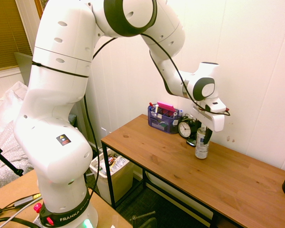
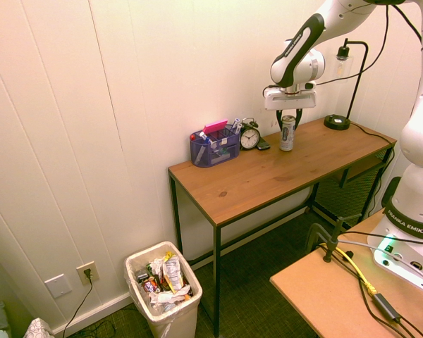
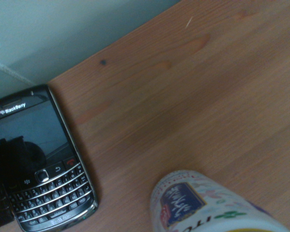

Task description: Throw the can in the trash bin

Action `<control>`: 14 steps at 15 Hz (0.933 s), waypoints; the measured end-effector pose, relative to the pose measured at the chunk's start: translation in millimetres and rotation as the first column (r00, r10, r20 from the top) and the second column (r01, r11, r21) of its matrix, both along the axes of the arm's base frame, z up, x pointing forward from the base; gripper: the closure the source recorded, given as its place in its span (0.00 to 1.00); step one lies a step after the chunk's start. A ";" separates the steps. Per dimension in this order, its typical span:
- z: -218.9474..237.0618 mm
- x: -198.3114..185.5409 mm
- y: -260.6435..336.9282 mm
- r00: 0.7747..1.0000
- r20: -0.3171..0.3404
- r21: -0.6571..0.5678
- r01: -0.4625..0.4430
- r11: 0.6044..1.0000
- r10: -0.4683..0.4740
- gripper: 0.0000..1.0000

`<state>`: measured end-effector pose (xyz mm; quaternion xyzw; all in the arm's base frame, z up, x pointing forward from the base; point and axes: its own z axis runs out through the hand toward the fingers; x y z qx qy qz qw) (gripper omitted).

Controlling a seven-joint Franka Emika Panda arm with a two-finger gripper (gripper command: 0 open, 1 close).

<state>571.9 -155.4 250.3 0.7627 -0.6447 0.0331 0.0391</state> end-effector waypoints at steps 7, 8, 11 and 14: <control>20.5 -3.5 13.0 0.999 0.035 0.037 -0.032 0.999 0.031 1.00; 30.9 -13.8 25.1 0.997 0.042 0.046 -0.061 0.997 0.059 1.00; 55.2 -60.4 81.5 0.981 0.058 0.113 -0.189 0.975 0.183 1.00; 91.7 -98.2 174.3 0.937 0.092 0.145 -0.348 0.926 0.338 1.00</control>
